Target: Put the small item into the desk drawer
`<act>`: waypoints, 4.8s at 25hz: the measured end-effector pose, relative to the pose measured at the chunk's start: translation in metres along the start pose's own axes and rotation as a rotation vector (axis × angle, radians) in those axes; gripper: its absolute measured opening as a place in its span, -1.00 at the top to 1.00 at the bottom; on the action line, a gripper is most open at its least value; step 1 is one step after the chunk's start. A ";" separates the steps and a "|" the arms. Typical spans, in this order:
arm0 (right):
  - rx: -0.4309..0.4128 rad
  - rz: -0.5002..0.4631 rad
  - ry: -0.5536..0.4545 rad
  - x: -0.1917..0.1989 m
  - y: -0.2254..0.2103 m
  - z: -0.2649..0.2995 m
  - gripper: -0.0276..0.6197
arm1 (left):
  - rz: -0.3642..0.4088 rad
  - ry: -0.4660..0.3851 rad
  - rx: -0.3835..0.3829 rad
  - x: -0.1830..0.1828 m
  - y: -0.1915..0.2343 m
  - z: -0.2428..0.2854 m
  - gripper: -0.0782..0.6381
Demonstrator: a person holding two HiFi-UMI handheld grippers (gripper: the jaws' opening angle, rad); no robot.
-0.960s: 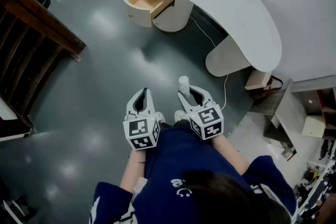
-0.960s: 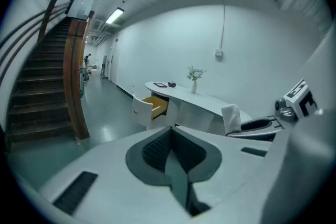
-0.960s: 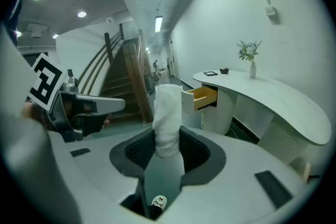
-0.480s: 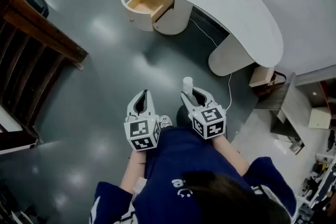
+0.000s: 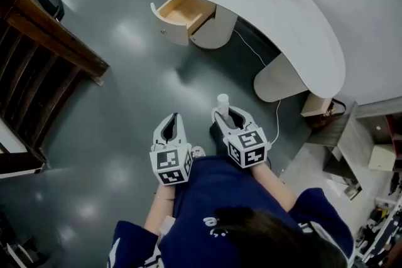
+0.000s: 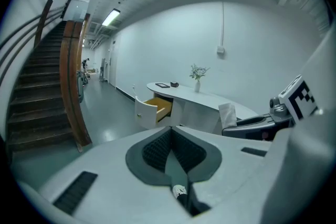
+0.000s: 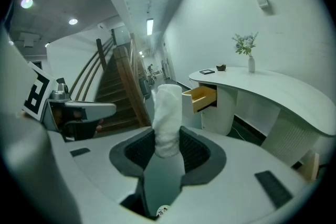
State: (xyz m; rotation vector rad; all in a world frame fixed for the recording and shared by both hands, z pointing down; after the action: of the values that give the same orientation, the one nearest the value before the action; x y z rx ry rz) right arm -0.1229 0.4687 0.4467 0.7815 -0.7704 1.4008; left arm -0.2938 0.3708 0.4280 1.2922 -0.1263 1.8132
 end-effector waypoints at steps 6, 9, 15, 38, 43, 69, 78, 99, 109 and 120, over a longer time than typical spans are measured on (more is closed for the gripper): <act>-0.054 -0.020 0.005 -0.026 -0.038 0.042 0.47 | -0.024 -0.012 -0.065 -0.024 -0.001 0.037 0.77; -0.086 -0.035 0.000 -0.038 -0.057 0.061 0.46 | -0.023 -0.013 -0.075 -0.035 -0.008 0.058 0.77; -0.124 -0.052 -0.013 -0.055 -0.100 0.089 0.46 | -0.033 -0.014 -0.103 -0.052 -0.022 0.100 0.77; -0.215 -0.050 -0.034 -0.080 -0.206 0.145 0.46 | -0.051 -0.007 -0.150 -0.088 -0.067 0.207 0.77; -0.208 -0.064 -0.025 -0.082 -0.207 0.150 0.46 | -0.082 0.024 -0.142 -0.083 -0.060 0.217 0.77; -0.028 -0.026 0.047 -0.152 -0.205 0.264 0.46 | -0.027 0.056 0.060 -0.191 0.043 0.329 0.77; 0.069 0.034 0.053 -0.173 -0.196 0.300 0.46 | 0.030 0.075 0.137 -0.225 0.083 0.362 0.77; 0.036 0.005 0.085 -0.213 -0.220 0.361 0.46 | -0.011 0.054 0.067 -0.262 0.119 0.399 0.77; -0.076 -0.031 0.072 -0.239 -0.245 0.400 0.46 | -0.032 0.031 -0.060 -0.276 0.123 0.409 0.77; -0.172 -0.128 0.109 -0.252 -0.248 0.441 0.46 | -0.058 -0.030 -0.140 -0.290 0.121 0.411 0.77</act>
State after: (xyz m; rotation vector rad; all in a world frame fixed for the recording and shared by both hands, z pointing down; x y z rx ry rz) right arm 0.1154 -0.0429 0.4688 0.6047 -0.7325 1.2345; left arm -0.0636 -0.0924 0.4277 1.2123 -0.2261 1.7051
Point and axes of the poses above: the fingertips, and each gripper's own axes: z forward along the fingers, y to its left, x out of its underside, the point moved 8 cm from there along -z, backward along the fingers, and after that the axes turned 15 degrees about -z, right-handed, at the moved point
